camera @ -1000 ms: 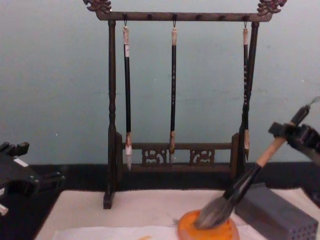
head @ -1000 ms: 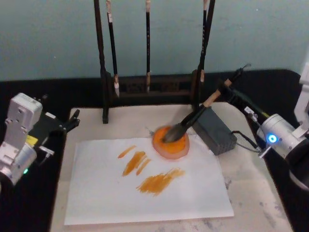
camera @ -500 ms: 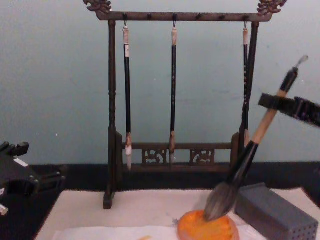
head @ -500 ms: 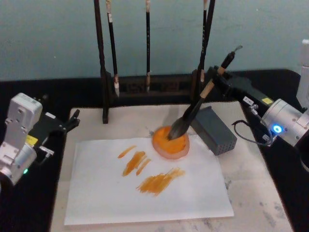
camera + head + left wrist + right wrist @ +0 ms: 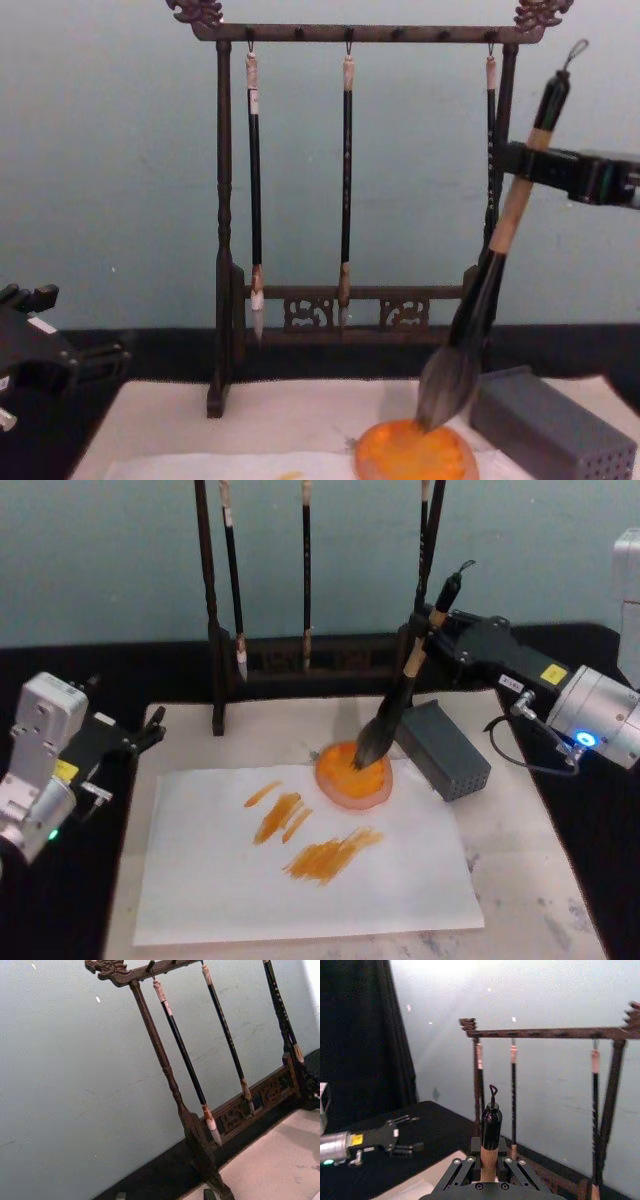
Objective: Pick up the brush from the inkstone, write on the paper, then place the brush back to its original position.
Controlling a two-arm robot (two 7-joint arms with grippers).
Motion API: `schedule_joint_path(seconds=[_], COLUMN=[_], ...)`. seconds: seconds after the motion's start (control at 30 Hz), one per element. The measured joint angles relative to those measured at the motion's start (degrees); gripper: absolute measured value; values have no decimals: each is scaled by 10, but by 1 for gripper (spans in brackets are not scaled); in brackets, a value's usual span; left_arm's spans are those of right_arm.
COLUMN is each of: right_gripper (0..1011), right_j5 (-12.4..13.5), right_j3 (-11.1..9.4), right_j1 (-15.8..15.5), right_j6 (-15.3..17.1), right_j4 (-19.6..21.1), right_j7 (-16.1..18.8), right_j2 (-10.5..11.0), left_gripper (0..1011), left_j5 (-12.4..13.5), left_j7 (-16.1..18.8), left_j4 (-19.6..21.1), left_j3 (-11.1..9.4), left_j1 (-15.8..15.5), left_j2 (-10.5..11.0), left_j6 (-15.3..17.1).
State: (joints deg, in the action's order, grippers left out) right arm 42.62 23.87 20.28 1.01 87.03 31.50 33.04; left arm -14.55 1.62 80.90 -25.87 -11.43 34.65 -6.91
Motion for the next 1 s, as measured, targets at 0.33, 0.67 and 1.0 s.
schedule_joint_path(seconds=[0.33,0.67,1.0], right_gripper=[176,176,177], right_j5=[21,37,28], right_j3=[0,27,59], right_j1=[-14,-35,-42], right_j6=[21,29,19], right_j4=[39,66,56], right_j7=[36,60,64], right_j2=[18,32,21], left_gripper=[1001,1001,1001], left_j5=[0,0,0], left_j7=[0,0,0], left_j4=[0,0,0], left_j3=[0,0,0], left_j1=[0,0,0], left_j2=[0,0,0], left_j6=[0,0,0])
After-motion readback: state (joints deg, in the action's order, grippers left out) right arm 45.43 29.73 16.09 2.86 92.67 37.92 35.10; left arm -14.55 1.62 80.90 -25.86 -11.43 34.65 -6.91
